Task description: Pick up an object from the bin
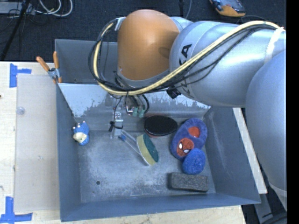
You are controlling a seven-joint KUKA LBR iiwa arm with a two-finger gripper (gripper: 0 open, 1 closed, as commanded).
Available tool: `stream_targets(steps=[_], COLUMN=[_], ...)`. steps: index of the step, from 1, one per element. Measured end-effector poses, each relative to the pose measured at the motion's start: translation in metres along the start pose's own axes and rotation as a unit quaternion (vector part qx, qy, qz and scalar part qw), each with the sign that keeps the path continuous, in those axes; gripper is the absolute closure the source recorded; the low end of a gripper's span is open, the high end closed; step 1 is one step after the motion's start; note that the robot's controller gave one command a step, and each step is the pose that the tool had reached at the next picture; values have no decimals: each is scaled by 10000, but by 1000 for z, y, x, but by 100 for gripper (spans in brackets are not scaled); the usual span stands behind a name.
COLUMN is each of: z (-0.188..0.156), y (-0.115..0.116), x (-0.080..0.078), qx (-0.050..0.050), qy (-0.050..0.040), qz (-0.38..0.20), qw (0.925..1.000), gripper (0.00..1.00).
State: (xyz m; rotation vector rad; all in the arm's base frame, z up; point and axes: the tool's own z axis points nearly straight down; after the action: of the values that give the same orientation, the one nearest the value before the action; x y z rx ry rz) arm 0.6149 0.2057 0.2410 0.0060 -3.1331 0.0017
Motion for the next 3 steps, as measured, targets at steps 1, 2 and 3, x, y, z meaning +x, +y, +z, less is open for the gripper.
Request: stream_targets(steps=[1, 2, 3], z=[-5, 61, 84], y=[-1, -23, -64], x=[-1, -1, 17], qx=[-6, -10, 0], qy=[-39, -41, -6], qz=[20, 60, 298], qw=[10000, 10000, 9996], gripper=[0, 0, 0])
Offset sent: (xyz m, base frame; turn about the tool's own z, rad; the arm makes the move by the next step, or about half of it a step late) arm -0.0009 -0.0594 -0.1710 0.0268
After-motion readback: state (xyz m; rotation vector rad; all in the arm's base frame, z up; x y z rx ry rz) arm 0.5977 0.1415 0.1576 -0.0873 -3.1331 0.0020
